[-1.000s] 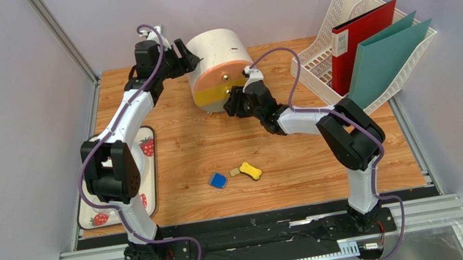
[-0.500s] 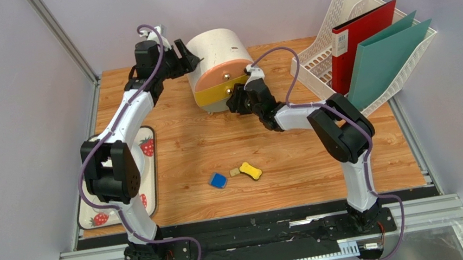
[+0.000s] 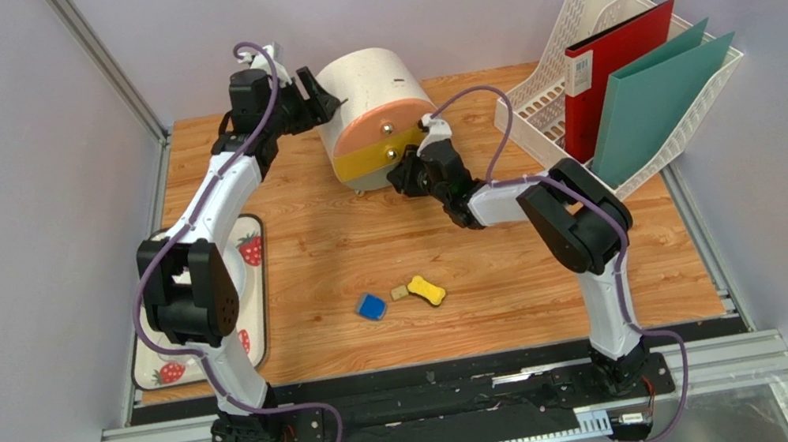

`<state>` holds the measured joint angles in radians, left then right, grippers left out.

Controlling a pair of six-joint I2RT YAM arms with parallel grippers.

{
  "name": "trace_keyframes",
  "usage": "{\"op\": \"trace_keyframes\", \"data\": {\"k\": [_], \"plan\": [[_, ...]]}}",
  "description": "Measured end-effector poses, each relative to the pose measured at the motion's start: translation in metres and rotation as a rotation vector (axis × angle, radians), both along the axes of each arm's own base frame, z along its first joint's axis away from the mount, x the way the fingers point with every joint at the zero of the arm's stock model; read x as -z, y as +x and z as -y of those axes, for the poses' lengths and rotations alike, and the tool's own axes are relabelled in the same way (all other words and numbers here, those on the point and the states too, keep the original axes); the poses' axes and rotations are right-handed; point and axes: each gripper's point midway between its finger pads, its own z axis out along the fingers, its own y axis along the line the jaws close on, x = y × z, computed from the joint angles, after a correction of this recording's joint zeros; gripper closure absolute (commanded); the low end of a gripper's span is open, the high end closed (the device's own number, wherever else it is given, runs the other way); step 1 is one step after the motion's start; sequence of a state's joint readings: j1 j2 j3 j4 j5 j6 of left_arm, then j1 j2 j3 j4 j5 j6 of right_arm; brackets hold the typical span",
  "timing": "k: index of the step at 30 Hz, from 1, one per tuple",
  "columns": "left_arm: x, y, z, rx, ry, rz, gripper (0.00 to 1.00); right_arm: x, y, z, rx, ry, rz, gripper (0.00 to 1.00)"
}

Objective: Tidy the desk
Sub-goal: Open the drawer in the storage box.

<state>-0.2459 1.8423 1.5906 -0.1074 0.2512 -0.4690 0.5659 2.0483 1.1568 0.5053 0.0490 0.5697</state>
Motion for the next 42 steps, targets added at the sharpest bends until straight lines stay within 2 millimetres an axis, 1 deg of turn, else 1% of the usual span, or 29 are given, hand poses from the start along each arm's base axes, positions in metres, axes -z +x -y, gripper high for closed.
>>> {"op": "trace_keyframes", "data": {"k": [3, 6, 9, 12, 15, 17, 19, 20, 23, 24, 25, 26, 28, 30, 33, 35, 36, 38, 42], "plan": [[0.001, -0.002, 0.002, 0.009, -0.003, -0.007, 0.24, 0.0, -0.006, 0.002, -0.003, 0.016, 0.011, 0.91], [0.001, -0.004, 0.004, 0.014, -0.009, -0.015, 0.23, 0.0, -0.018, 0.008, -0.006, 0.017, 0.004, 0.9], [0.001, -0.005, 0.005, 0.013, -0.015, -0.022, 0.23, 0.0, -0.034, 0.01, -0.015, 0.01, -0.009, 0.91], [0.002, -0.005, 0.005, 0.01, -0.02, -0.027, 0.23, 0.0, -0.044, 0.011, -0.016, 0.001, -0.025, 0.9], [0.002, -0.005, 0.005, 0.007, -0.022, -0.03, 0.23, 0.001, -0.063, 0.016, -0.021, -0.002, -0.042, 0.9], [0.002, -0.005, 0.005, 0.006, -0.023, -0.03, 0.23, 0.001, -0.076, 0.016, -0.029, -0.009, -0.055, 0.88], [0.002, -0.005, 0.005, 0.005, -0.024, -0.032, 0.23, 0.0, -0.082, 0.016, -0.027, -0.014, -0.057, 0.85], [0.002, -0.005, 0.005, 0.004, -0.025, -0.032, 0.23, 0.001, -0.085, 0.017, -0.027, -0.019, -0.063, 0.82], [0.002, -0.006, 0.005, 0.003, -0.024, -0.033, 0.21, 0.002, -0.093, 0.017, -0.035, -0.034, -0.077, 0.55], [0.001, -0.006, 0.005, 0.002, -0.024, -0.032, 0.2, 0.001, -0.094, 0.018, -0.036, -0.037, -0.079, 0.43], [0.002, -0.006, 0.004, 0.0, -0.023, -0.033, 0.19, 0.0, -0.097, 0.018, -0.045, -0.051, -0.082, 0.38], [0.002, -0.006, 0.004, -0.002, -0.022, -0.031, 0.18, -0.001, -0.1, 0.019, -0.052, -0.06, -0.086, 0.34], [0.002, -0.007, 0.003, -0.006, -0.02, -0.031, 0.18, -0.01, -0.11, 0.019, -0.083, -0.089, -0.078, 0.29], [0.002, -0.008, 0.002, -0.009, -0.019, -0.032, 0.17, -0.029, -0.118, 0.021, -0.115, -0.108, -0.051, 0.26], [0.002, -0.011, 0.001, -0.008, -0.018, -0.034, 0.16, -0.062, -0.135, 0.023, -0.195, -0.135, 0.009, 0.26], [0.002, -0.013, 0.001, -0.008, -0.017, -0.036, 0.13, -0.073, -0.147, 0.024, -0.262, -0.162, 0.031, 0.26], [0.002, -0.014, 0.0, -0.009, -0.018, -0.035, 0.12, -0.072, -0.152, 0.024, -0.287, -0.179, 0.028, 0.26], [0.002, -0.017, -0.001, -0.011, -0.017, -0.037, 0.1, -0.062, -0.164, 0.027, -0.339, -0.228, 0.001, 0.25], [0.002, -0.026, -0.002, -0.007, -0.01, -0.044, 0.07, -0.023, -0.194, 0.039, -0.428, -0.321, -0.104, 0.25]]}}
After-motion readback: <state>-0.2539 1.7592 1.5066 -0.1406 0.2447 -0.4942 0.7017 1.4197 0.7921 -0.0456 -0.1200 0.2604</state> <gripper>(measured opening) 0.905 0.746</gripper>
